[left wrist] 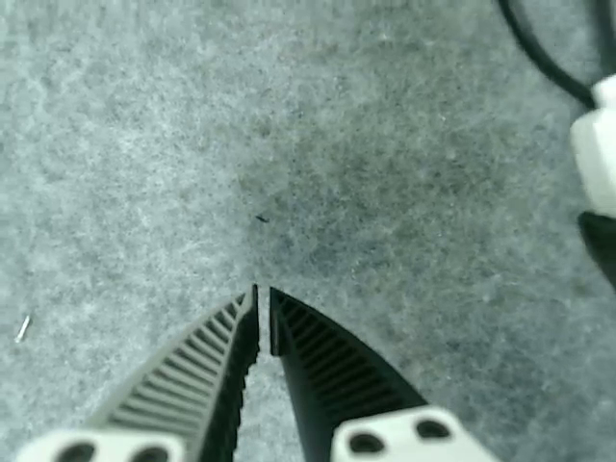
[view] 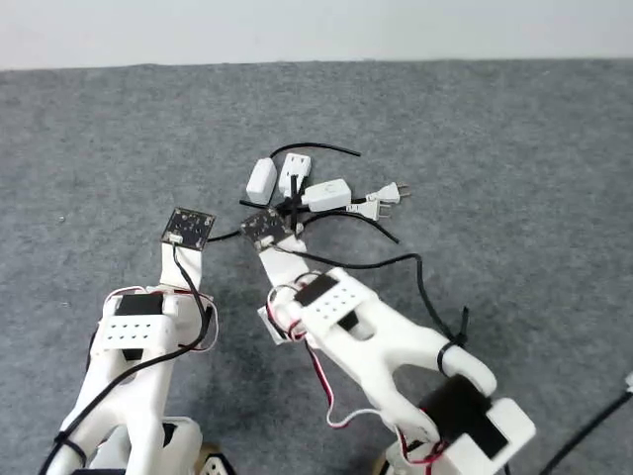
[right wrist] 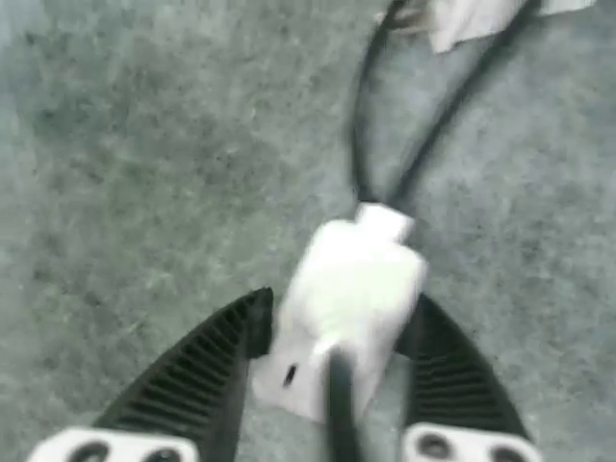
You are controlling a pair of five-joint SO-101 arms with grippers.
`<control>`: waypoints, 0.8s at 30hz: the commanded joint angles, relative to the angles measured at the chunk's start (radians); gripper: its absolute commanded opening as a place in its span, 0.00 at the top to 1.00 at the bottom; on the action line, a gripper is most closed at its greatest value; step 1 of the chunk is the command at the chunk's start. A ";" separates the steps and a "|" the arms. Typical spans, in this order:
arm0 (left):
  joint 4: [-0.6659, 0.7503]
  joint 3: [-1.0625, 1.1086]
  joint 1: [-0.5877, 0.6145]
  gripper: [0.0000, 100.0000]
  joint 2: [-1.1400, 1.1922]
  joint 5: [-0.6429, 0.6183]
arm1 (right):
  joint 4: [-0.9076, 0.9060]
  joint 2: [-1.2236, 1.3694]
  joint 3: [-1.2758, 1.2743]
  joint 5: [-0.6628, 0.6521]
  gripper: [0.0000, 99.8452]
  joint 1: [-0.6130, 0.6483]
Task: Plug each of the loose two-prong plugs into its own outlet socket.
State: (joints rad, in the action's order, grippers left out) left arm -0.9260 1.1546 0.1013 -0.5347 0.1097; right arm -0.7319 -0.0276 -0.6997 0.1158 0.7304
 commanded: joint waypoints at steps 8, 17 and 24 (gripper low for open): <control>0.017 -0.038 0.006 0.98 -0.025 0.006 | -0.180 -0.107 0.106 -0.023 0.99 -0.251; 0.017 -0.038 0.005 0.98 -0.025 0.006 | -0.312 -0.530 0.038 -0.137 0.99 -0.754; 0.017 -0.038 0.002 0.98 -0.020 0.006 | -0.305 -0.608 -0.068 -0.285 0.99 -1.185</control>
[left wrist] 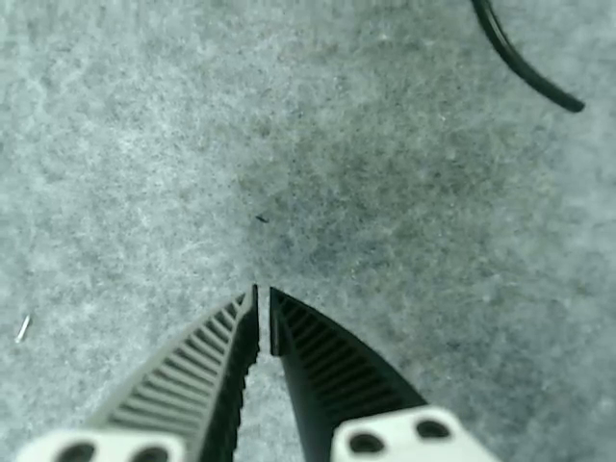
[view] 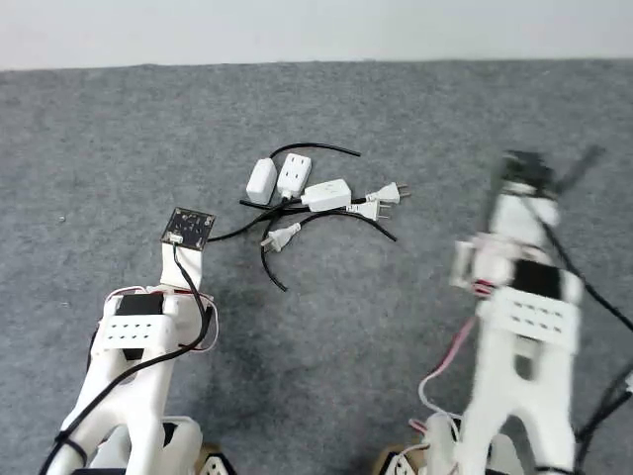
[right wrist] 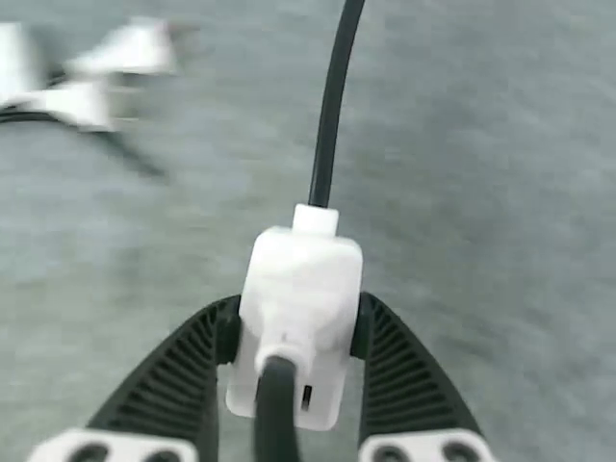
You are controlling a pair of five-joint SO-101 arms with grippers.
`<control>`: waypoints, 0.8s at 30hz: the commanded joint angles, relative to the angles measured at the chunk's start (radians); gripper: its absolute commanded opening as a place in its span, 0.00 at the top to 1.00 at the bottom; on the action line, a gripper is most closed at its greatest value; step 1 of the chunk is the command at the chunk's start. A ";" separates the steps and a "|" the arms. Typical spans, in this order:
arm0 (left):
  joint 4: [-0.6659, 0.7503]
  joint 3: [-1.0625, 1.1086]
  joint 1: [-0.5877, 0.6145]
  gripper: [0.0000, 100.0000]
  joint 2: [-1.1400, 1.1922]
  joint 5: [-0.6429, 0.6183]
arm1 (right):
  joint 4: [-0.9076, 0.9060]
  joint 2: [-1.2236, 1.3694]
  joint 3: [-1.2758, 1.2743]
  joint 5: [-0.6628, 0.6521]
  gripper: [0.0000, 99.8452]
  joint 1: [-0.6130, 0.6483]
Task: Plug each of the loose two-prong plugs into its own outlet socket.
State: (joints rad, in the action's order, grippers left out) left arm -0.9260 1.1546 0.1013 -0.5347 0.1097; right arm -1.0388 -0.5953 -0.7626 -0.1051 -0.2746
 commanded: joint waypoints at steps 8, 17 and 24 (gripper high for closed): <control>0.017 -0.038 0.000 0.98 -0.020 0.006 | 0.240 0.113 -0.051 -0.207 0.99 -0.585; 0.018 -0.038 -0.002 0.98 -0.018 0.006 | 0.239 0.369 0.071 -0.227 0.83 -0.699; 0.018 -0.038 -0.002 0.98 -0.018 0.006 | -0.081 0.240 0.189 -0.193 0.74 -0.639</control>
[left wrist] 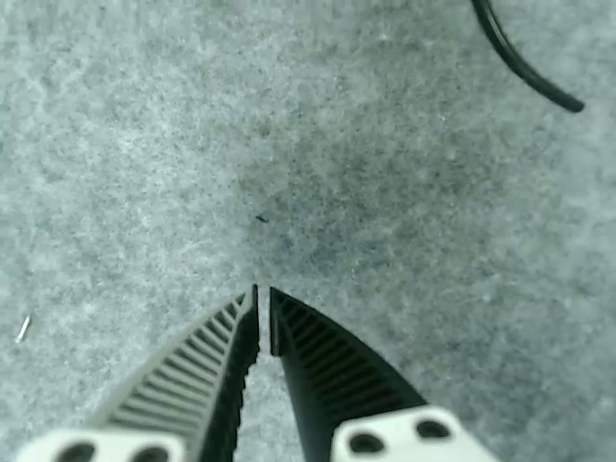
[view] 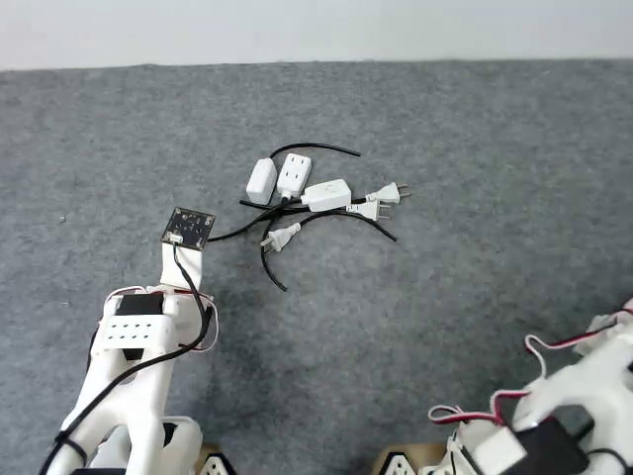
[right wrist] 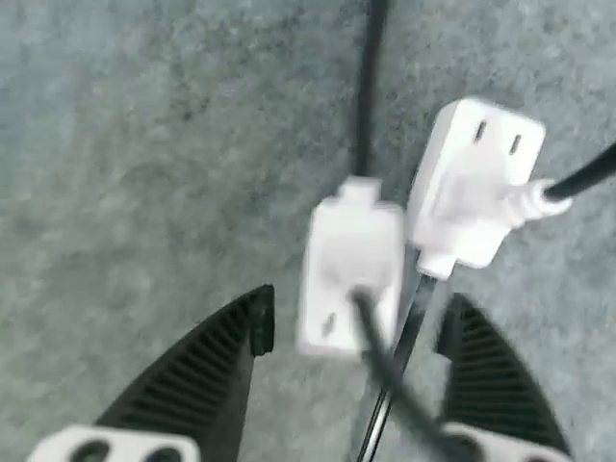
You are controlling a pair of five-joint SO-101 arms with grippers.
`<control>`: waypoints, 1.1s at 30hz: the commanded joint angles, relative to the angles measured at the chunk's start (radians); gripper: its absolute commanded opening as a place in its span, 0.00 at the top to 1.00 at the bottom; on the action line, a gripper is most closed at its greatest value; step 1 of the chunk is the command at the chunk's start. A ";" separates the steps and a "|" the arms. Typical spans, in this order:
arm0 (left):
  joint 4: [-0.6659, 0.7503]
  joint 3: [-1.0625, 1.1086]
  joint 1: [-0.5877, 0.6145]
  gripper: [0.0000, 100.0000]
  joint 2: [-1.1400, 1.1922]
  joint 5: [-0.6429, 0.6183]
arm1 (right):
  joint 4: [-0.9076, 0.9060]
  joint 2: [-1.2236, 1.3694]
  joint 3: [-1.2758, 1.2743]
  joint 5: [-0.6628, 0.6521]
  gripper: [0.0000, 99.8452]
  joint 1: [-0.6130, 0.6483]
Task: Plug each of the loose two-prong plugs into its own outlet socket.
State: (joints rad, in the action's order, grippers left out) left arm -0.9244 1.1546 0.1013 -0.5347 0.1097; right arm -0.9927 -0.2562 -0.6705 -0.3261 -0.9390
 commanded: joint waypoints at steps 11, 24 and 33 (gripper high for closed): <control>0.008 -0.071 0.009 0.98 -0.014 -0.057 | -0.344 -0.642 -0.031 0.086 0.98 0.248; -0.020 -0.444 0.052 0.98 0.476 -0.109 | 0.120 -0.638 -0.480 0.219 0.99 0.694; 0.133 -0.604 -0.083 0.98 0.555 -0.109 | 0.268 -0.518 -0.517 0.212 0.99 0.708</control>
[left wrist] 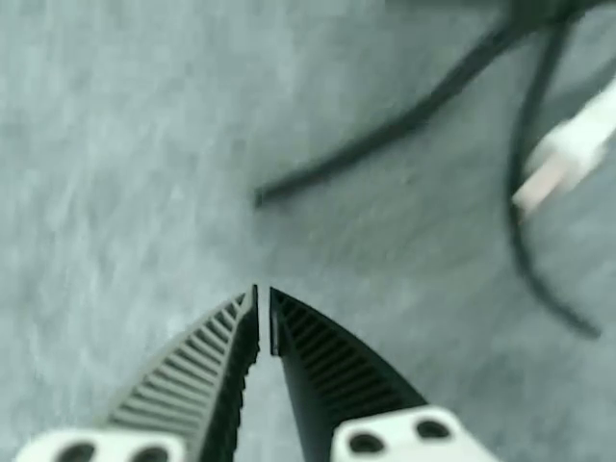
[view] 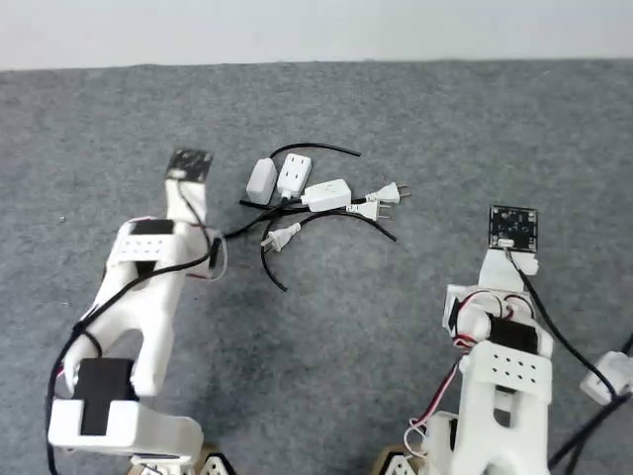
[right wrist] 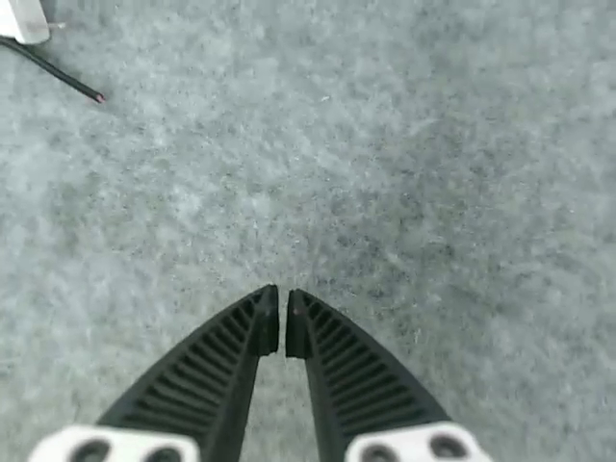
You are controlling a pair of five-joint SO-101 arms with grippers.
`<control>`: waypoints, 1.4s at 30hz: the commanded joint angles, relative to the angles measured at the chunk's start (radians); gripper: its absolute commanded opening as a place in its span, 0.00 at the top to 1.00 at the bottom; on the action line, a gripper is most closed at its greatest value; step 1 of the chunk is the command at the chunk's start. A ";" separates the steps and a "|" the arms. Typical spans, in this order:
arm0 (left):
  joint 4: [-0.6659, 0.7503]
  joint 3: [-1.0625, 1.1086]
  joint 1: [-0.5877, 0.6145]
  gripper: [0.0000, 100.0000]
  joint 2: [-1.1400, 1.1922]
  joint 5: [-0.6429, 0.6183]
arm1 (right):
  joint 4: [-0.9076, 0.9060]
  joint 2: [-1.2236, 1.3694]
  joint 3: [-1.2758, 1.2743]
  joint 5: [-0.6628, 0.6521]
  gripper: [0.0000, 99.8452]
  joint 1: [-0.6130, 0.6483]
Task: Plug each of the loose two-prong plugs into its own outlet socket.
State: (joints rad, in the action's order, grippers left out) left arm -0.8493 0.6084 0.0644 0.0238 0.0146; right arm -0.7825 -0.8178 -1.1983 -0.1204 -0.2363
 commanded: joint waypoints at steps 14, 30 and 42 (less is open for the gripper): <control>0.110 -0.302 -0.219 0.74 0.163 -0.017 | 0.107 0.395 0.173 -0.058 0.99 0.025; 0.003 -0.800 -0.183 0.73 0.500 -0.012 | 0.082 0.423 0.198 -0.092 0.99 0.044; -0.084 -0.940 -0.147 0.73 0.666 -0.011 | 0.081 0.424 0.196 -0.092 0.99 0.047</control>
State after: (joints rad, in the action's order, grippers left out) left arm -0.9260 -0.2831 -0.0951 0.6897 0.0146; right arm -0.6889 -0.3959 -1.0602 -0.2018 -0.1964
